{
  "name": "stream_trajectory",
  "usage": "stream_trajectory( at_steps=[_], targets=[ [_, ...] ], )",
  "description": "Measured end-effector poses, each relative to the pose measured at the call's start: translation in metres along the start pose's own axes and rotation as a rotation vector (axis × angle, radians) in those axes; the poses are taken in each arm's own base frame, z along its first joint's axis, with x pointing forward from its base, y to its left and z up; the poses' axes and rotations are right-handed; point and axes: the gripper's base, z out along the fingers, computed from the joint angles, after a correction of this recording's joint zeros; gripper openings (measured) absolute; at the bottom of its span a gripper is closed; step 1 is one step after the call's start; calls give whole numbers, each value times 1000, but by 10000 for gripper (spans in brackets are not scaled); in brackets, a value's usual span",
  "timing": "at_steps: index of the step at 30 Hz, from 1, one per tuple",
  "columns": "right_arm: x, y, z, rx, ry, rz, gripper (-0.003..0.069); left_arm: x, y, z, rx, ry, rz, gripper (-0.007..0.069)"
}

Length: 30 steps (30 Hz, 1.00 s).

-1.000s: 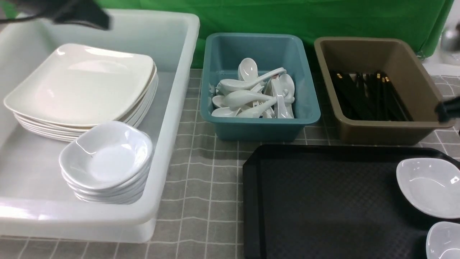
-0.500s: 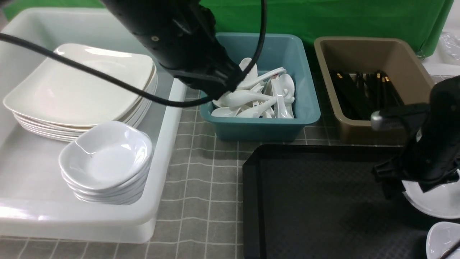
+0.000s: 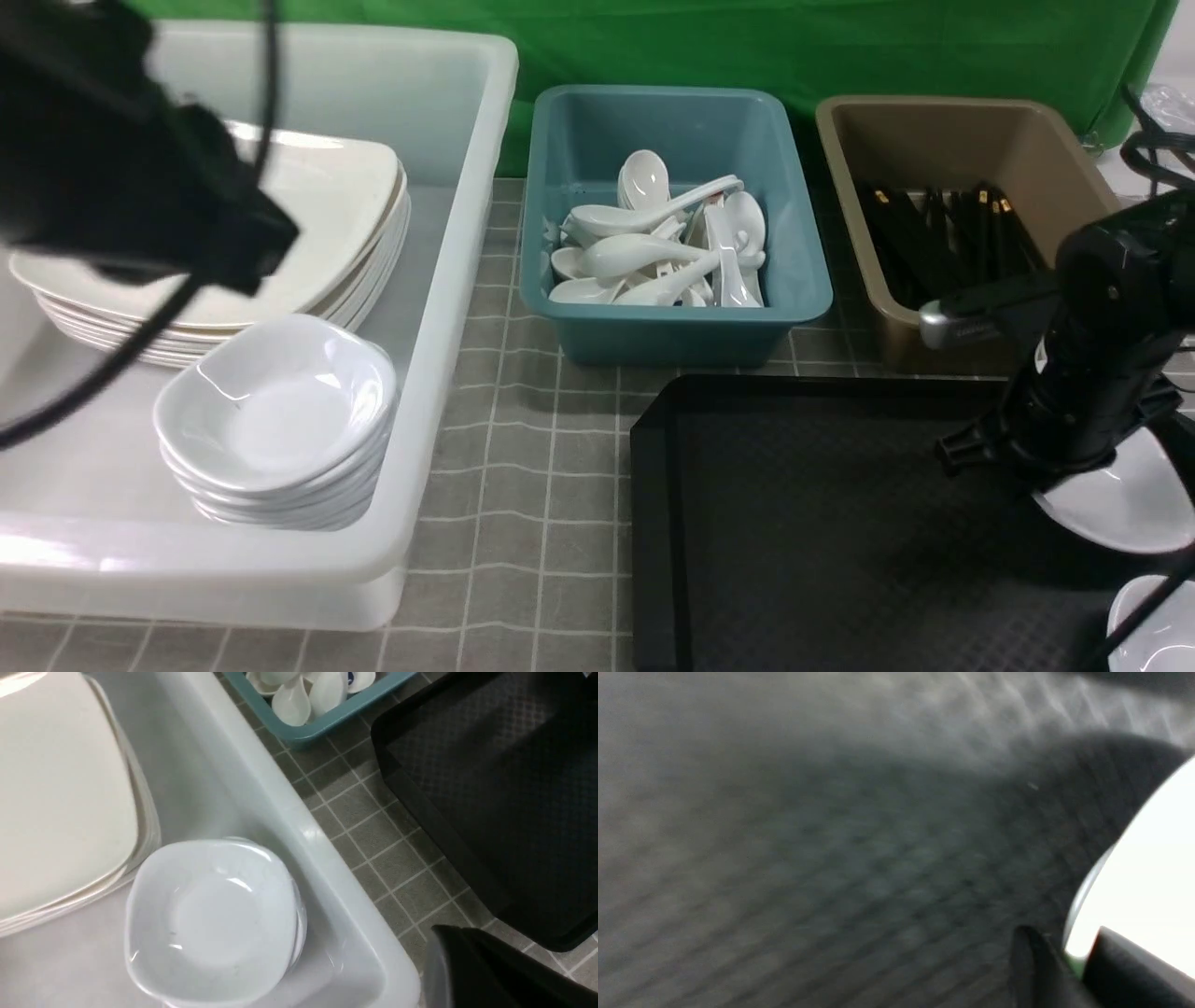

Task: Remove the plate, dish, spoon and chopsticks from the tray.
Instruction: Use the right arm to grab a small plate from the dinner plate, then use the right arm to put the small plate into the large storage box on the left

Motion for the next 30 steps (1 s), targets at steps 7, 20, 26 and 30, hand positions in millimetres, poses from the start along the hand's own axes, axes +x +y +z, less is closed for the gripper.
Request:
stream_trajectory(
  at_steps=[7,20,26,30],
  targets=[
    [7,53,-88,-107,-198,-113,62,35,8,-30,-111,-61,-97,1],
    [0,195,-253,-476,-760,-501,62,71,37,-5,-322,-34,-361,3],
    [-22,259,-239,-499,-769,-619,62,72,55,-10,-401,-107,-474,3],
    [-31,293,-221,-522,-734,-647,62,76,64,-14,-423,-123,-550,3]
  ],
)
